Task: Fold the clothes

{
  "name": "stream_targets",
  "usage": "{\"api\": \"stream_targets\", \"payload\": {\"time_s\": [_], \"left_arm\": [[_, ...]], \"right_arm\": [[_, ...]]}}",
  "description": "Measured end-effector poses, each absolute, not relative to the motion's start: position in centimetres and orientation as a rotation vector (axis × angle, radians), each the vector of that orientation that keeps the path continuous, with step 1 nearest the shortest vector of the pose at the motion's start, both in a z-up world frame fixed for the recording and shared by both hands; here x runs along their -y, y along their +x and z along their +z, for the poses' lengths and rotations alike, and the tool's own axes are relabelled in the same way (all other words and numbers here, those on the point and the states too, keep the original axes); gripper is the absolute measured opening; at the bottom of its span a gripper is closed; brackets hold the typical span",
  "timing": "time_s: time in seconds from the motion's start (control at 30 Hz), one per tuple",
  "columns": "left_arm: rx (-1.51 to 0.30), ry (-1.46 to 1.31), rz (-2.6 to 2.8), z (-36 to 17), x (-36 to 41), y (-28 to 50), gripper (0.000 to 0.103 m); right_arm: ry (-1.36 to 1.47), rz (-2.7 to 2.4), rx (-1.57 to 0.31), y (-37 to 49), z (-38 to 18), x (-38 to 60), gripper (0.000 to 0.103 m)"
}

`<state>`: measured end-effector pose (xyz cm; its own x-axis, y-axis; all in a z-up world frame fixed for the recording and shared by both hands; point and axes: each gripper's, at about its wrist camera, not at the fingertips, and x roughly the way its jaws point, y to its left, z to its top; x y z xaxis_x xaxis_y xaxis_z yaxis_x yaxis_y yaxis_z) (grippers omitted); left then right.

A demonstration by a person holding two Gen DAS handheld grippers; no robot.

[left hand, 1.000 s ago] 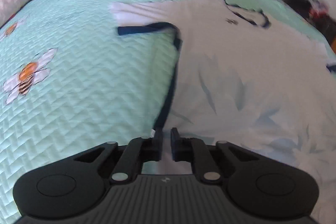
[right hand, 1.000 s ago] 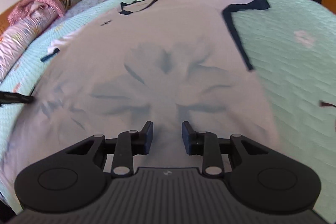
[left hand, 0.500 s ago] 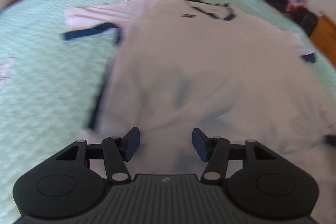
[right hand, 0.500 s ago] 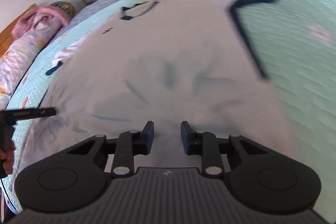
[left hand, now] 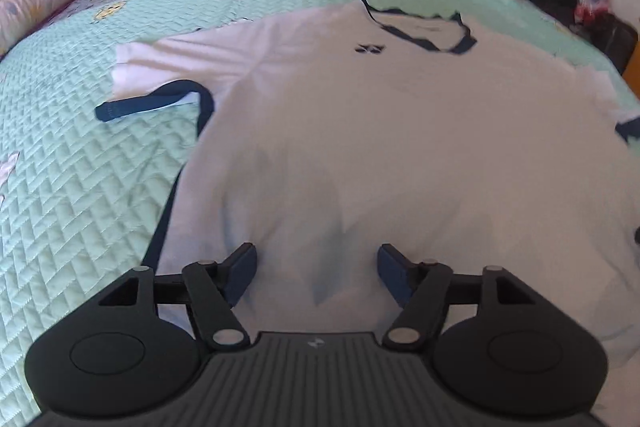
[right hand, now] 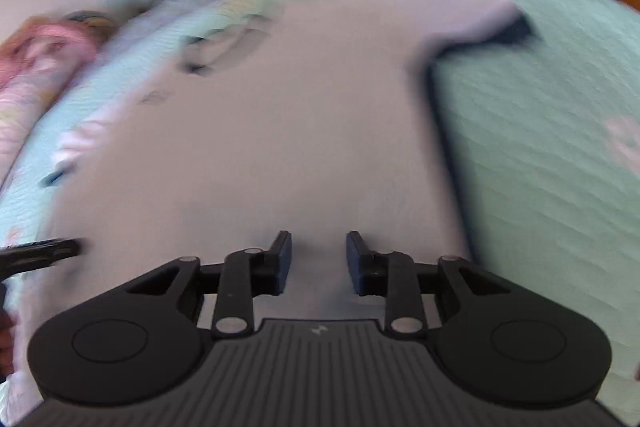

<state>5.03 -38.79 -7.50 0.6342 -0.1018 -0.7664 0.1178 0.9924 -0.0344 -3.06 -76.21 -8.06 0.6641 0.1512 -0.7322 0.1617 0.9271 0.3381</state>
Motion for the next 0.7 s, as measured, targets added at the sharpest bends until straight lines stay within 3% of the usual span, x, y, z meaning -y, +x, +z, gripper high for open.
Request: {"api": "stream_targets", "payload": {"time_s": [0.1, 0.37, 0.5, 0.7], "left_arm": [[-0.883, 0.040, -0.106, -7.6, 38.0, 3.7, 0.075], [-0.964, 0.074, -0.069, -6.8, 39.3, -0.9, 0.076], [-0.995, 0.091, -0.077, -6.8, 39.4, -3.5, 0.076], [-1.006, 0.113, -0.088, -7.0, 39.4, -6.6, 0.082]], "right_arm": [[0.375, -0.106, -0.844, -5.3, -6.9, 77.0, 0.017], [0.109, 0.174, -0.871, -11.9, -4.8, 67.5, 0.053], [0.139, 0.040, -0.914, -14.5, -6.6, 69.7, 0.052], [0.084, 0.037, -0.874, -20.1, -3.6, 68.2, 0.053]]}}
